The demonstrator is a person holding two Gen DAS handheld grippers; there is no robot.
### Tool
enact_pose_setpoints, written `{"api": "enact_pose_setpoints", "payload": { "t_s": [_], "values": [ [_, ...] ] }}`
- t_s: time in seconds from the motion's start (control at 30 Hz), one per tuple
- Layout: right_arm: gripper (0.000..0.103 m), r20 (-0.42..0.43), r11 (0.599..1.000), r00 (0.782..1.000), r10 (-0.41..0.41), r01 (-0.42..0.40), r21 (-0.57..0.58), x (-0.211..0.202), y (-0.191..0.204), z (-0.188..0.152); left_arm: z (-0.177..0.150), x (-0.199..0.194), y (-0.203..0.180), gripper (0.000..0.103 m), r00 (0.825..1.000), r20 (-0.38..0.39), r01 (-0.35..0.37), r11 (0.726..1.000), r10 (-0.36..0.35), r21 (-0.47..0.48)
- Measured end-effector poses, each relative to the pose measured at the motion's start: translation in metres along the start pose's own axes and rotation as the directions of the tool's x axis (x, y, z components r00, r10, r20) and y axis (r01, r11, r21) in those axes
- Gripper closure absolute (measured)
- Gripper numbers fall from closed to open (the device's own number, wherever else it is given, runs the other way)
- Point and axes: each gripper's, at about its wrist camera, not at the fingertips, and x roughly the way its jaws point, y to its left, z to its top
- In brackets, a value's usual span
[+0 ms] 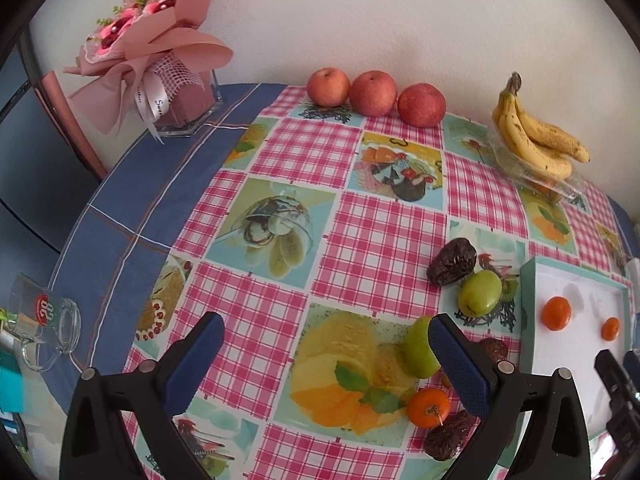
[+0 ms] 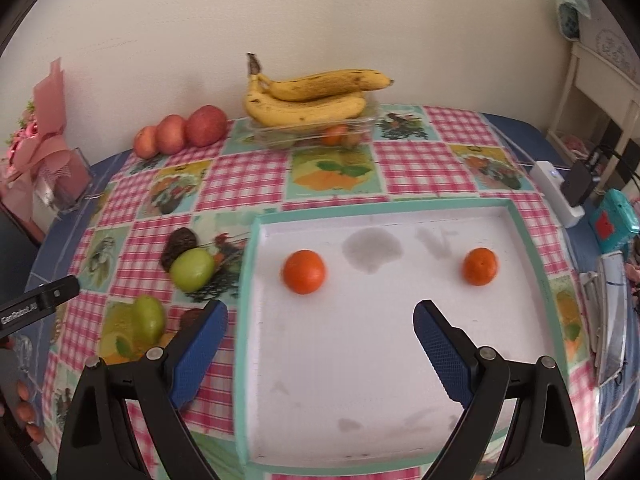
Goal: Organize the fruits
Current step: 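Move both open tools back over the fruit pile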
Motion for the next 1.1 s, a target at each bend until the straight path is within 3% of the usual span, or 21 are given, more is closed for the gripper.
{"api": "enact_pose_setpoints", "payload": {
  "t_s": [0.23, 0.47, 0.63, 0.9, 1.1],
  "values": [
    [0.009, 0.022, 0.995, 0.996, 0.091, -0.09, -0.05, -0.006, 0.033, 0.003, 0.007, -0.008, 0.022, 0.0, 0.998, 0.055, 0.028, 0.998, -0.025, -0.057],
    [0.009, 0.047, 0.989, 0.991, 0.122, -0.118, -0.086, -0.012, 0.054, 0.009, 0.012, -0.016, 0.029, 0.0, 0.994, 0.084, 0.082, 0.993, -0.075, -0.083],
    [0.009, 0.038, 0.988, 0.991, 0.128, -0.124, -0.087, -0.01, 0.062, 0.014, 0.013, -0.014, 0.025, 0.001, 0.994, 0.088, 0.069, 0.994, -0.062, -0.087],
    [0.009, -0.026, 0.985, 0.987, 0.158, -0.159, -0.063, 0.009, 0.069, 0.014, 0.011, 0.014, 0.016, 0.006, 0.991, -0.001, 0.135, 0.985, -0.136, -0.104],
    [0.019, -0.121, 0.977, 0.974, 0.193, -0.202, -0.069, 0.038, 0.076, 0.005, 0.003, 0.047, 0.003, 0.013, 0.973, -0.111, 0.19, 0.974, -0.204, -0.121]
  ]
}}
